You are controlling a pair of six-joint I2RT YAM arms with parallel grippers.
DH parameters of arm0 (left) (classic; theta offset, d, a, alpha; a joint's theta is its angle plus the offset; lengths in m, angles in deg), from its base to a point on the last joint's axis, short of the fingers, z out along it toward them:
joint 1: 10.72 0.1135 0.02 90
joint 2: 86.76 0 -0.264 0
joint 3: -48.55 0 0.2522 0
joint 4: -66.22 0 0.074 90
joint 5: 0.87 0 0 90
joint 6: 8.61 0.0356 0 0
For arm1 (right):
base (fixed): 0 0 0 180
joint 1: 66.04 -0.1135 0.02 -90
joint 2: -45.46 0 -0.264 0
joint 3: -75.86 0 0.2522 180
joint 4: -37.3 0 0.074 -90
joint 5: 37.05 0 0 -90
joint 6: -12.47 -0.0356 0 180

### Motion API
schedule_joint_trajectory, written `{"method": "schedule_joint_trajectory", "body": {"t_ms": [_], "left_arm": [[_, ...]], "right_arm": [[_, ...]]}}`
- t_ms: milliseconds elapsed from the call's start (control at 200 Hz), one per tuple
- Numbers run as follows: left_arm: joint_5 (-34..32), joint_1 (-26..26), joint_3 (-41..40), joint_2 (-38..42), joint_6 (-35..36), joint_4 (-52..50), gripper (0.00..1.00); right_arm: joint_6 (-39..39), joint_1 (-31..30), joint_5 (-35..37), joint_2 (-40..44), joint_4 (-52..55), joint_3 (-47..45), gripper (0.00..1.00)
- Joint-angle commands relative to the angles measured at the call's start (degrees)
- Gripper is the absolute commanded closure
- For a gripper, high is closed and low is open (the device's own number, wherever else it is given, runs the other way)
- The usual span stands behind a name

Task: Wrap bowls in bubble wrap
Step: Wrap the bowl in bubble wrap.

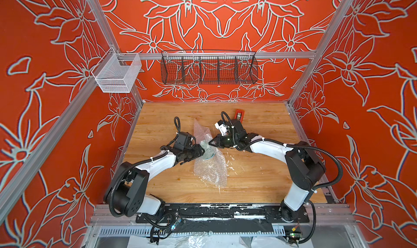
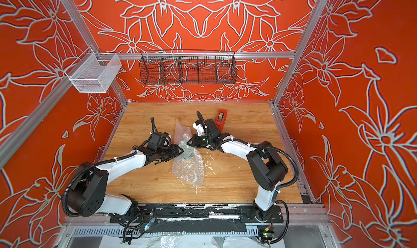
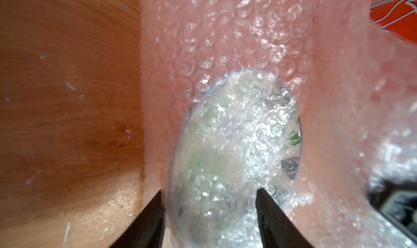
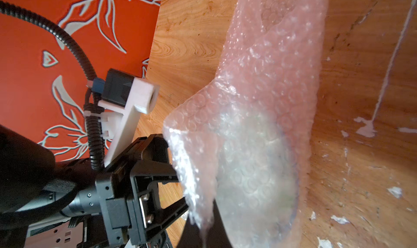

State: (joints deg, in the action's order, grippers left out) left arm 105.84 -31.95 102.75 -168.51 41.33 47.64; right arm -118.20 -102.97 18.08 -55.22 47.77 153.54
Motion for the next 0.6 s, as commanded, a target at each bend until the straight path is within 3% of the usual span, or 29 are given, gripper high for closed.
{"method": "schedule_joint_trajectory", "body": {"t_ms": [0, 596], "left_arm": [[-0.54, -0.7, 1.12, 0.31, -0.72, -0.08, 0.38], [-0.49, -3.38, 2.84, -2.95, -1.35, 2.15, 0.41]], "right_arm": [[0.52, -0.99, -0.81, 0.81, -0.03, 1.76, 1.0], [-2.04, -3.46, -2.99, -10.01, -2.37, 4.97, 1.0]]}}
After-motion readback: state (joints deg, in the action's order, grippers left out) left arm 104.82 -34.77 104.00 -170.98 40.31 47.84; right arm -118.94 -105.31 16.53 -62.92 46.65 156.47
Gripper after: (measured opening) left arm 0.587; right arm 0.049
